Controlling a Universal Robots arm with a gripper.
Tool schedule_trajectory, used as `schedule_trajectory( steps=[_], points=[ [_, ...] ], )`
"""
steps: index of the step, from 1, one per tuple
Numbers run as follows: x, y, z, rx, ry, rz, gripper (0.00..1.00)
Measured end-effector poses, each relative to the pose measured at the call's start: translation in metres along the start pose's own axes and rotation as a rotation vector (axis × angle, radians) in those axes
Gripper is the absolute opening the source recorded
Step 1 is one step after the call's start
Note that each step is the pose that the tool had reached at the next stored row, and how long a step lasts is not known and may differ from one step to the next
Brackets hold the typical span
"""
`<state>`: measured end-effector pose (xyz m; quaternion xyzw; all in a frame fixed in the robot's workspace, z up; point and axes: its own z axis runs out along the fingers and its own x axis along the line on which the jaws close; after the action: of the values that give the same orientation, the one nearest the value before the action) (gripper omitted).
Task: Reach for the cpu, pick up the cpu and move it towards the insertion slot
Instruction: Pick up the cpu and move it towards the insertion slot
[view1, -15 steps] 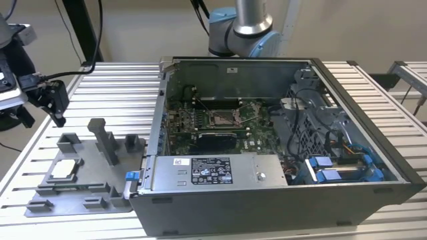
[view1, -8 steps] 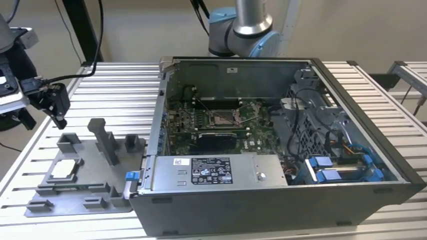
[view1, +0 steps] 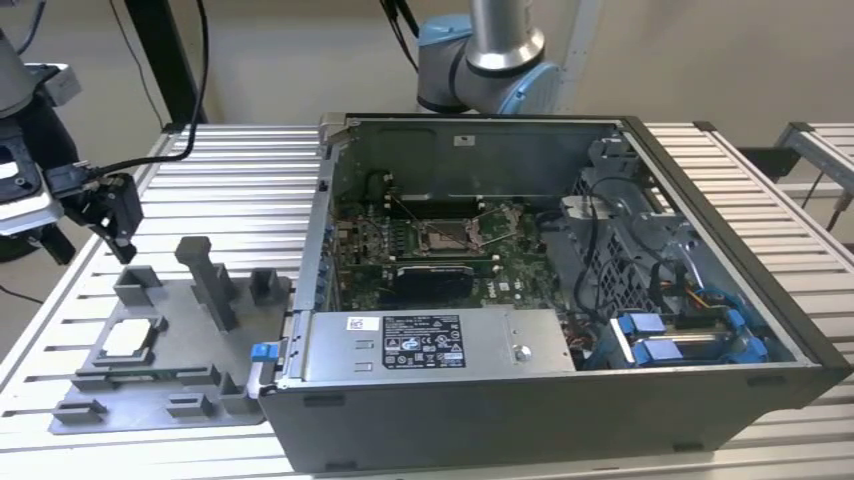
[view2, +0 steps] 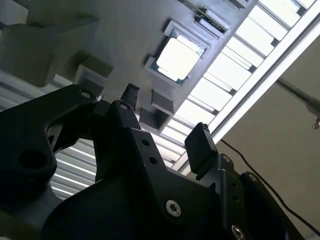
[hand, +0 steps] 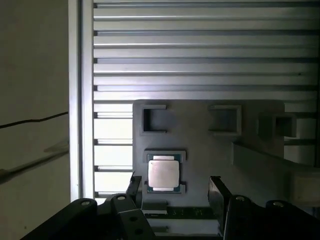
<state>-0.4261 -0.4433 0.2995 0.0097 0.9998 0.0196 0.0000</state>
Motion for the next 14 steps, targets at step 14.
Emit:
schedule_trajectory(
  steps=[14],
  points=[
    [0.0053, -0.0010, 0.0171, 0.0001, -0.0004, 0.011, 1.00]
  ],
)
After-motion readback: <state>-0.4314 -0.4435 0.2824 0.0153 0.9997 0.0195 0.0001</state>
